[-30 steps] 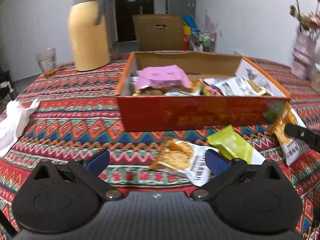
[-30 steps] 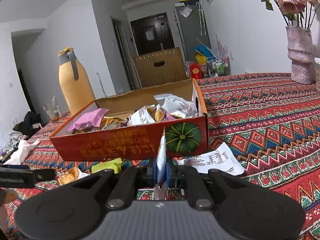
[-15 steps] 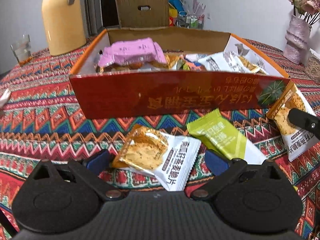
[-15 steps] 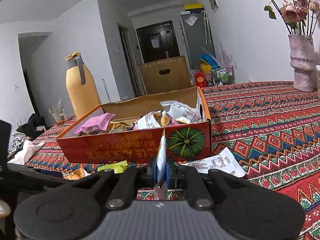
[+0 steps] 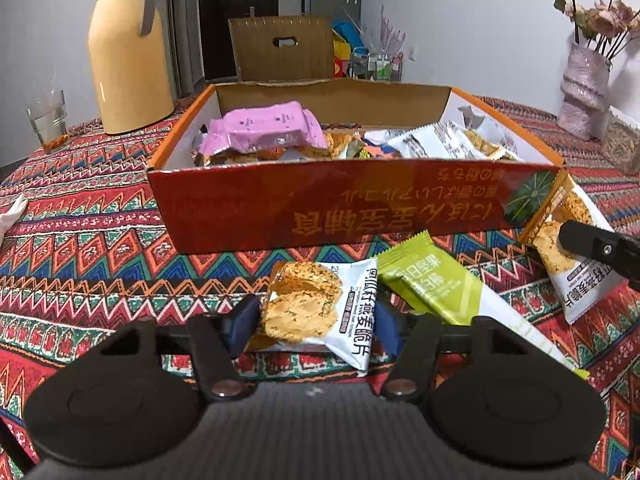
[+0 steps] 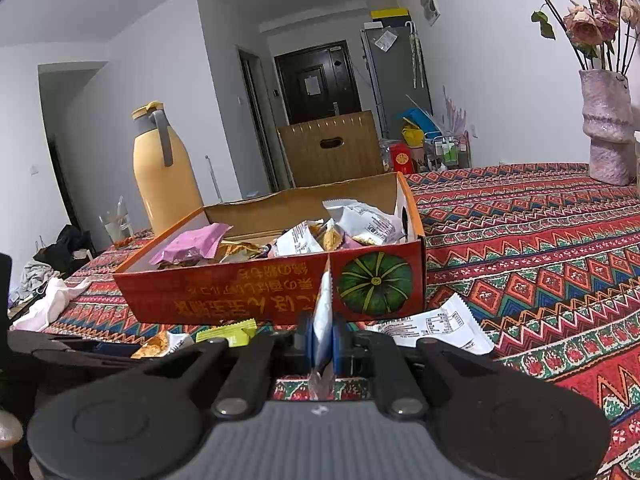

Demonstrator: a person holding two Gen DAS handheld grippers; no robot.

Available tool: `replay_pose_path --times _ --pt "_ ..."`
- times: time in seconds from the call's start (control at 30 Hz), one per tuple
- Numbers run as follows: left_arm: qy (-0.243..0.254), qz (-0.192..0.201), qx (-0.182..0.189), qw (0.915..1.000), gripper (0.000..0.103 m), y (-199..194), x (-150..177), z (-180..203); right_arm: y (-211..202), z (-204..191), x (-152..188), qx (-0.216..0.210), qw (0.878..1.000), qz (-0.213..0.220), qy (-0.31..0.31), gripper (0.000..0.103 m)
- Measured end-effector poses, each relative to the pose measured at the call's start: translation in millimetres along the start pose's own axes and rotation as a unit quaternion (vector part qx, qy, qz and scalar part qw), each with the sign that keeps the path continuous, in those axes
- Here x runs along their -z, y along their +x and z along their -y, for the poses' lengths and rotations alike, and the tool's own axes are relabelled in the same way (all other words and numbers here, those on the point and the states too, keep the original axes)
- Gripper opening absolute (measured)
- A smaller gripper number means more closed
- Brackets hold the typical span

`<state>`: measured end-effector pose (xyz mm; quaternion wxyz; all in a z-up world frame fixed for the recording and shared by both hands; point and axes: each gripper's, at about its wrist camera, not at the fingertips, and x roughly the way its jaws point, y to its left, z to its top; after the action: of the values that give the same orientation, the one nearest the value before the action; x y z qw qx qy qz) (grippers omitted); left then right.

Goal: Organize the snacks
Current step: 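Grasp the pumpkin-seed crisp packet with the left gripper while the right tool holds the white packet, then carry both packets over the cardboard box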

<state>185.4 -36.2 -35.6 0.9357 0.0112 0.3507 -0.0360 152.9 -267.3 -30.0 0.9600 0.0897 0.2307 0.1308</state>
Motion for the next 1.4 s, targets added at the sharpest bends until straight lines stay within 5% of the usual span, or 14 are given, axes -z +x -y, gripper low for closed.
replay_pose_path --times 0.23,0.3,0.5,0.97,1.4 --pt "-0.008 0.019 -0.003 0.9998 0.041 -16 -1 -5 -2 -2 0 -0.002 1.000 0.010 -0.004 0.009" --pt "-0.012 0.028 0.000 0.9995 0.025 -23 -2 -7 -2 -2 0 -0.002 1.000 0.012 -0.006 0.009" --pt "-0.020 0.051 0.011 0.9984 0.011 -42 -5 -12 -3 -7 -1 0.002 1.000 0.017 -0.015 0.009" --pt "-0.024 0.125 0.024 0.9915 0.011 -81 -43 -6 -18 -29 -37 0.001 0.997 0.056 -0.052 0.009" --pt "-0.054 0.146 0.011 0.9877 0.011 -52 -96 -9 24 -47 -88 -0.003 0.995 0.073 -0.064 0.009"
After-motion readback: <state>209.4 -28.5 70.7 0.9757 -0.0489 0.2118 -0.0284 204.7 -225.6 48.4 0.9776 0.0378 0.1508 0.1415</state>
